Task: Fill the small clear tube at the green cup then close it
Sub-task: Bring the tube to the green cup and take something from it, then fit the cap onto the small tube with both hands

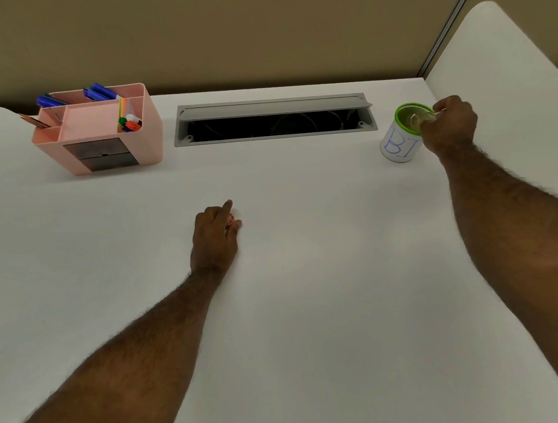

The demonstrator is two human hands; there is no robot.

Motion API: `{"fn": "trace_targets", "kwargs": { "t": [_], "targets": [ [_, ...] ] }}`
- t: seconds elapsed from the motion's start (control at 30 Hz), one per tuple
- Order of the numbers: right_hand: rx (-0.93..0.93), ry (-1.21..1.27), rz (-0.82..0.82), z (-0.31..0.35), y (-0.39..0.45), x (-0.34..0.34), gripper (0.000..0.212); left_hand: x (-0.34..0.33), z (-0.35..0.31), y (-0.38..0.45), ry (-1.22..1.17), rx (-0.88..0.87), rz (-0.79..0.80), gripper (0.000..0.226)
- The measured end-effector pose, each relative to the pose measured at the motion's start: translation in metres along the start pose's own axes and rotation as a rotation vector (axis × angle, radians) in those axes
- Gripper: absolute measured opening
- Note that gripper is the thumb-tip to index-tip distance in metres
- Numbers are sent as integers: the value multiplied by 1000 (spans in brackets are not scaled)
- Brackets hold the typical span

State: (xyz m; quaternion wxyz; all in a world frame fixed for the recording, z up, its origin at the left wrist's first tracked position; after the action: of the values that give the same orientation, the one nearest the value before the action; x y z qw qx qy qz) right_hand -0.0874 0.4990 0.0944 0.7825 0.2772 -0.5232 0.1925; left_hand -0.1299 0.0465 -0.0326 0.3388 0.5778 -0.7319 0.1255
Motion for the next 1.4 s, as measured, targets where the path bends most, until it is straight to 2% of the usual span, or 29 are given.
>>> {"fn": "trace_targets", "kwargs": {
  "t": [0.2, 0.37, 0.57, 0.63, 0.7, 0.77, 0.83, 0.9, 0.97, 1.07, 1.17, 1.33, 1.4],
  "targets": [
    [44, -54, 5, 0, -4, 6, 41, 0, 1, 0, 8, 3, -1, 44],
    [64, -56, -3, 3, -5, 10, 34, 0, 1, 0, -7, 4, -6, 41],
    [18, 80, -239, 7, -20, 31, 36, 2, -3, 0, 14, -8, 5, 33],
    [-18, 156, -269, 7, -23, 35, 35, 2, -5, 1, 50, -12, 32, 33],
    [-103, 250, -265, 5, -24, 36, 34, 2, -8, 0, 88, -7, 66, 34],
    [-271, 440, -233, 1, -25, 33, 33, 4, -13, 1, 115, 6, 95, 35],
    [-458, 799, -111, 2, -31, 24, 31, 6, -18, 1, 133, 26, 110, 33],
    [-555, 1077, 88, 11, -42, 14, 29, 9, -23, 2, 112, 60, 89, 30],
    [-575, 1187, 221, 24, -58, 8, 24, 14, -28, 4, 0, 149, 30, 28],
    [-501, 1313, 335, 49, -89, 9, 12, 19, -37, 9, -223, 323, -41, 20],
    [-374, 1346, 421, 76, -122, 13, 18, 19, -49, 13, -611, 516, -34, 16],
    [-186, 1354, 505, 113, -177, 22, 17, 33, -84, 17, -1074, 594, -8, 10],
    [-124, 1333, 525, 124, -198, 25, 16, 42, -98, 20, -1186, 581, -14, 10]
  ]
}}
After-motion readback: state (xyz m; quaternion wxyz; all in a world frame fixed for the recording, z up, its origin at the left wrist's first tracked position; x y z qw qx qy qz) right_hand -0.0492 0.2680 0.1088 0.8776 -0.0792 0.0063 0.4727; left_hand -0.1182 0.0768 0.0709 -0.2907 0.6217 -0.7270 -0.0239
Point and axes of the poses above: each hand's wrist, its own y-axis towards the middle knuckle, its own x-axis out of the back of the hand, z = x × y, the point moved 4 cm from there along y, towards the middle knuckle, and after that the axes turned 11 degrees about -y, right-handed, at the moved point
